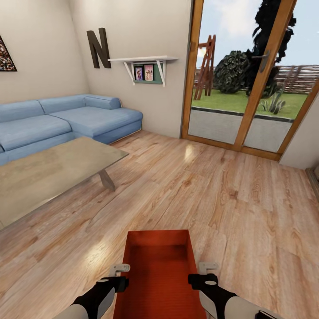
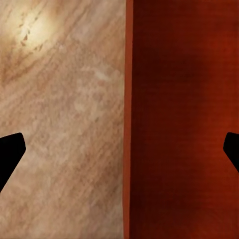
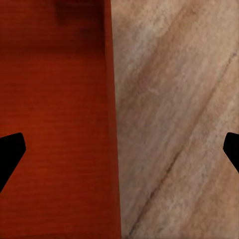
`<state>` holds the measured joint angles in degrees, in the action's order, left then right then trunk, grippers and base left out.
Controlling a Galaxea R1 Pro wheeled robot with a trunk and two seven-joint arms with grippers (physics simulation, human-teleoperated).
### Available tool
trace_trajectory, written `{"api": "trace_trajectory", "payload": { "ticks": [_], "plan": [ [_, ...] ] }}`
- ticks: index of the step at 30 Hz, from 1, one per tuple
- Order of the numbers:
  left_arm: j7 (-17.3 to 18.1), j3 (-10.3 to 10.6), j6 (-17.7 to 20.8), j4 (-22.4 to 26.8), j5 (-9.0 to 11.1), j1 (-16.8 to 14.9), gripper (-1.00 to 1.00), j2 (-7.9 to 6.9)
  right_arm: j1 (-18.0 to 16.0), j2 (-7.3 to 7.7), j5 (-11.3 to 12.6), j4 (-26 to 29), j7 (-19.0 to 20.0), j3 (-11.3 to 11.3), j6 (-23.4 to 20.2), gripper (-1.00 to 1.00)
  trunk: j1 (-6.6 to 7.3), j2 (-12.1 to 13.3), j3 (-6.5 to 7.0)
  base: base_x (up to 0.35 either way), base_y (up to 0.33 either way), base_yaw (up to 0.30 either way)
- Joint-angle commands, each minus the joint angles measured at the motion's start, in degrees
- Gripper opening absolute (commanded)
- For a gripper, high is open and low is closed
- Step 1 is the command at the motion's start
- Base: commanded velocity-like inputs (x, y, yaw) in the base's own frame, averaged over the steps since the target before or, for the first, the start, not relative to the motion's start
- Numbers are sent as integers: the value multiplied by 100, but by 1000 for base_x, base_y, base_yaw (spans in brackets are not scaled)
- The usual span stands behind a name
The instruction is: Move the two storage containers from the living room to the garage. In the garage, place one container on the floor and stack the other container on top of it (either order is fine).
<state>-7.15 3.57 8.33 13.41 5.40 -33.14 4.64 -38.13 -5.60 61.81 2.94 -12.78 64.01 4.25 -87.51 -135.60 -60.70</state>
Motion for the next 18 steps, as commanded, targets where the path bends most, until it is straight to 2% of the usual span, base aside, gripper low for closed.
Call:
{"api": "trace_trajectory", "payload": {
  "ticks": [1, 18],
  "plan": [
    [-32, 39, 33, 13, 57, 0, 100, -2, -2, -4, 59, 4, -22, 49, 15, 100, 1, -2, -5, 0, 0, 0],
    [-26, 30, 73, 22, 68, 0, 100, 1, -2, 32, 59, -1, -22, 34, 15, 100, 1, -2, -5, 0, 0, 0]
  ]
}}
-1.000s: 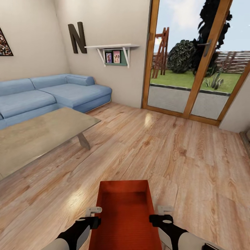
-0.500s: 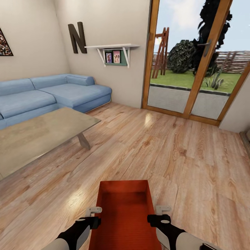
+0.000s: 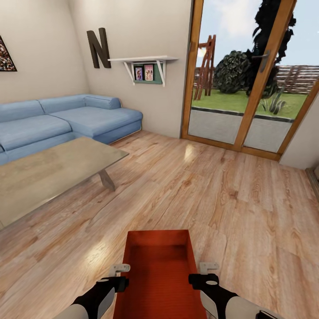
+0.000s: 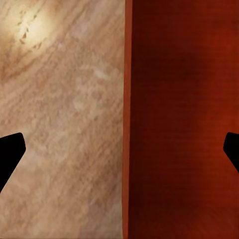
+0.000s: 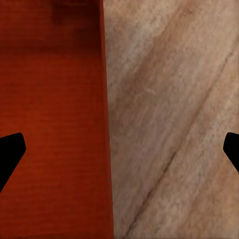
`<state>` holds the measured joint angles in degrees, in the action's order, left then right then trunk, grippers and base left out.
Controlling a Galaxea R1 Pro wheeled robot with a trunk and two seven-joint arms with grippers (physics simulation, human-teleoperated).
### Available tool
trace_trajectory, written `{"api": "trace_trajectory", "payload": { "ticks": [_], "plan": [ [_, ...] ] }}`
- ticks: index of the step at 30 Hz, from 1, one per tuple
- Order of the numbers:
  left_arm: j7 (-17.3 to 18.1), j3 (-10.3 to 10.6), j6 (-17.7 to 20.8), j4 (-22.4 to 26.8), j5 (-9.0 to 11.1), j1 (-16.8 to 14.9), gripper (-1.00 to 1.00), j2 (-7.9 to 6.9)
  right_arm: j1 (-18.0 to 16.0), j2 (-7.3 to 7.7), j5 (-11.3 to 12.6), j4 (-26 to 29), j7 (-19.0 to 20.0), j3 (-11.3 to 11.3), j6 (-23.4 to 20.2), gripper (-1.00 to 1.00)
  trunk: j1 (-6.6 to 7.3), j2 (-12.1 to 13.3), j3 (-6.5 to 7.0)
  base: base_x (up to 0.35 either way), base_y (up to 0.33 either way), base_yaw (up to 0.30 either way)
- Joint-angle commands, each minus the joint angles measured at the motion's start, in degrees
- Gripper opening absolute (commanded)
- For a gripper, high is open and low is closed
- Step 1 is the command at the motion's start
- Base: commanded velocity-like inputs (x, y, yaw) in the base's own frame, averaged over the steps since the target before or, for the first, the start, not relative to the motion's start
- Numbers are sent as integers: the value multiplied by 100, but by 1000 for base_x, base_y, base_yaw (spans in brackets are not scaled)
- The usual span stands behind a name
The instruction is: Move the two storage containers from the living room to the garage. In the garage, place one container on the floor and stack the other container on top of it (either order is fine).
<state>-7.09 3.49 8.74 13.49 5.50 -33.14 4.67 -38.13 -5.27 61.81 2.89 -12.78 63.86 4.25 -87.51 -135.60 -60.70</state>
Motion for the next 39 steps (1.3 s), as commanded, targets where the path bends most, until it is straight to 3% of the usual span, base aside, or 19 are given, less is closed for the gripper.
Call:
{"api": "trace_trajectory", "payload": {
  "ticks": [1, 19, 27, 39],
  "plan": [
    [-31, 38, 44, 13, 61, 0, 100, -1, -2, 2, 59, 7, -22, 48, 14, 100, -21, -42, -23, 0, 0, 0],
    [-36, 38, 49, 13, 65, 0, 100, -5, -2, -7, 59, 1, -66, 48, 4, 100, -416, -764, -428, 0, 0, 36],
    [-38, 38, 43, 13, 65, 0, 100, -4, -2, -1, 59, 3, -66, 48, 6, 100, -437, -774, -674, 0, 0, 83],
    [-38, 29, 15, 13, 65, 0, 100, -1, -2, 20, 67, 3, -40, 39, 23, 100, -437, -774, -698, 0, 0, 19]
  ]
}}
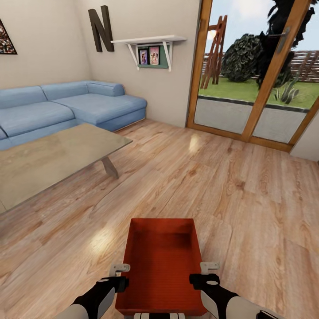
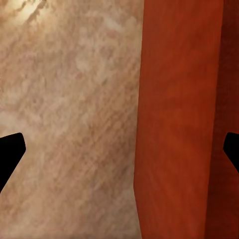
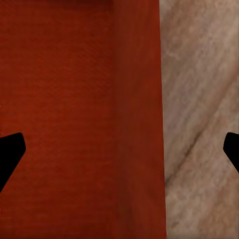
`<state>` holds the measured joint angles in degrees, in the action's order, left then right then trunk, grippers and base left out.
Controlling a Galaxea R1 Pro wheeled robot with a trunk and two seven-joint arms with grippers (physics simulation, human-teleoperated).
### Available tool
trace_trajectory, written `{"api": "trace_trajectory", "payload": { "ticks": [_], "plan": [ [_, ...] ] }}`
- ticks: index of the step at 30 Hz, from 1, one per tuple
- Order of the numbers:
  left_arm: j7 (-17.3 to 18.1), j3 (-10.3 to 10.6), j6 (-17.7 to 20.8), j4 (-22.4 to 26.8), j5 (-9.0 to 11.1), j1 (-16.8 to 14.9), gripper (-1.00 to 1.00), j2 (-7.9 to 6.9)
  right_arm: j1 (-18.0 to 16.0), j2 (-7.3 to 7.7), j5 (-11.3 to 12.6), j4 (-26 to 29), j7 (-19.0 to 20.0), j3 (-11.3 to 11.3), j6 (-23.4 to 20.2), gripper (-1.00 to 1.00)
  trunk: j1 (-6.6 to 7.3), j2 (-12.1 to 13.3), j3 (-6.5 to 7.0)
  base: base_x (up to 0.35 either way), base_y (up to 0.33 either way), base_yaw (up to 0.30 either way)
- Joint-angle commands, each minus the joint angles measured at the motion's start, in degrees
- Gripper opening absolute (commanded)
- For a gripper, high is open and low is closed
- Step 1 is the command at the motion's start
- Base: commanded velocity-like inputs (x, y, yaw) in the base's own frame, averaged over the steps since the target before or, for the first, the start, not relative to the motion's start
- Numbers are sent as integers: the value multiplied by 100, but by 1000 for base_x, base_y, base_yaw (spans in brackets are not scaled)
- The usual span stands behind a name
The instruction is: Move the two storage containers from the living room to the garage. In the garage, place one container on the floor and stack the other container on top of it (either order is fine).
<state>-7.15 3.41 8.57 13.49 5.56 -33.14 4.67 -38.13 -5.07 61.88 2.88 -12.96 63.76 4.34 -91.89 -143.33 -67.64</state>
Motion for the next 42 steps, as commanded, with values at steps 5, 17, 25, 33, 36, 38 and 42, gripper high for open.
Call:
{"api": "trace_trajectory", "payload": {
  "ticks": [5, 17, 25, 33, 36, 38, 42],
  "plan": [
    [-32, 37, 31, 13, 59, 1, 100, -1, -1, 3, 59, 7, -22, 49, 15, 100, 1, -2, -4, 0, 0, 0],
    [-27, 29, 19, 13, 59, 1, 100, -1, -1, 20, 61, 3, 1, 34, 14, 100, 1, -2, -4, 0, 0, 0],
    [-40, 29, 14, 13, 50, 1, 100, 81, -1, 39, 61, 7, 4, 31, 15, 100, 1, -2, -4, 0, 0, 0],
    [-41, 35, -1, 13, 50, 1, 100, 144, -1, 53, 52, 2, 4, 31, 20, 100, 1, -2, -4, 0, 0, 0],
    [-41, 37, -3, 13, 50, 1, 100, 146, -1, 56, 52, 2, 4, 31, 46, 100, 1, -2, -4, 0, 0, 0],
    [-41, 34, -8, 13, 52, 1, 100, 148, -1, 58, 52, 2, 4, 31, 105, 100, 1, -2, -4, 0, 0, 0],
    [-41, 31, -12, 13, 50, 1, 100, 141, -1, 58, 52, 2, 4, 31, 127, 100, 1, -2, -4, 0, 0, 0]
  ]
}}
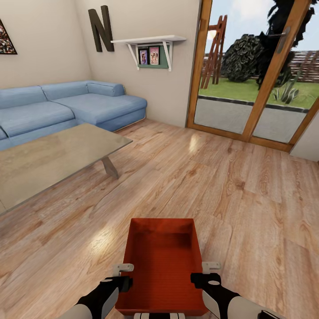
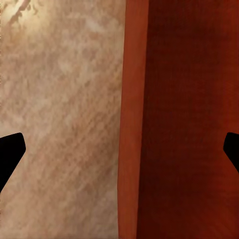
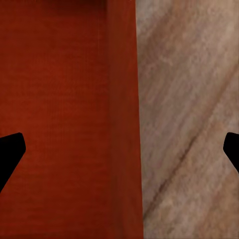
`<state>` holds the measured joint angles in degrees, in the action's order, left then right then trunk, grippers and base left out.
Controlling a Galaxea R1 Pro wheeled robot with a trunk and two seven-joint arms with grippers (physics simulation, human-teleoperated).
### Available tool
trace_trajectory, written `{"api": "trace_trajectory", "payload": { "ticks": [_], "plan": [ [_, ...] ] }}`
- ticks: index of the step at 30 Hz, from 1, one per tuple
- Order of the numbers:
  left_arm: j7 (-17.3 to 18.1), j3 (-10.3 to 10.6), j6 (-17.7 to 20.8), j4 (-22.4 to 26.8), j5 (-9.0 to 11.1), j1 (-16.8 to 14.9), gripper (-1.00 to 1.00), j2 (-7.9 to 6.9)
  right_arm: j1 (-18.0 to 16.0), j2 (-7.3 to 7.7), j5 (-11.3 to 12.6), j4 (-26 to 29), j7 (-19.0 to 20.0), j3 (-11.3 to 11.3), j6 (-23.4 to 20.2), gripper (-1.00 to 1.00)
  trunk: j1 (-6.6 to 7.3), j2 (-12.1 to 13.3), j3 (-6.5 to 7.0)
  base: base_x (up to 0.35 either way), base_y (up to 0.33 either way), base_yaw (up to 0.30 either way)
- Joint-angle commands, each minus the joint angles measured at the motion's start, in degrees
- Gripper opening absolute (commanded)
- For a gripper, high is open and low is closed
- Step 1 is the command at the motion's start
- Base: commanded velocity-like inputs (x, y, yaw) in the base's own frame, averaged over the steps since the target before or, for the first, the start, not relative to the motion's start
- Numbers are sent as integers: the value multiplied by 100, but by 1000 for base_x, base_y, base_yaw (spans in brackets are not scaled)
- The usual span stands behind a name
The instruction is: Move the two storage containers from the living room to the garage. In the garage, place one container on the floor and stack the other container on top of it (either order is fine).
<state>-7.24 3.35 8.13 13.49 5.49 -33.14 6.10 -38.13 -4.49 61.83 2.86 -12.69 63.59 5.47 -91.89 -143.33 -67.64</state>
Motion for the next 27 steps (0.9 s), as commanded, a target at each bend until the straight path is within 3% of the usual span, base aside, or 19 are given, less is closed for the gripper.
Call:
{"api": "trace_trajectory", "payload": {
  "ticks": [1, 26, 27],
  "plan": [
    [-32, 36, 32, 13, 58, 1, 100, -1, -1, 0, 57, 4, -23, 49, 18, 100, 1, -2, -4, 0, 0, 0],
    [-32, 34, 31, 13, 58, 1, 100, 5, -1, 80, 58, 4, -23, 49, 16, 100, 1, -2, -4, 0, 0, 0],
    [-32, 34, 31, 11, 58, 1, 100, 5, -1, 76, 58, 4, -24, 49, 18, -100, 1, -2, -4, 0, 0, 0]
  ]
}}
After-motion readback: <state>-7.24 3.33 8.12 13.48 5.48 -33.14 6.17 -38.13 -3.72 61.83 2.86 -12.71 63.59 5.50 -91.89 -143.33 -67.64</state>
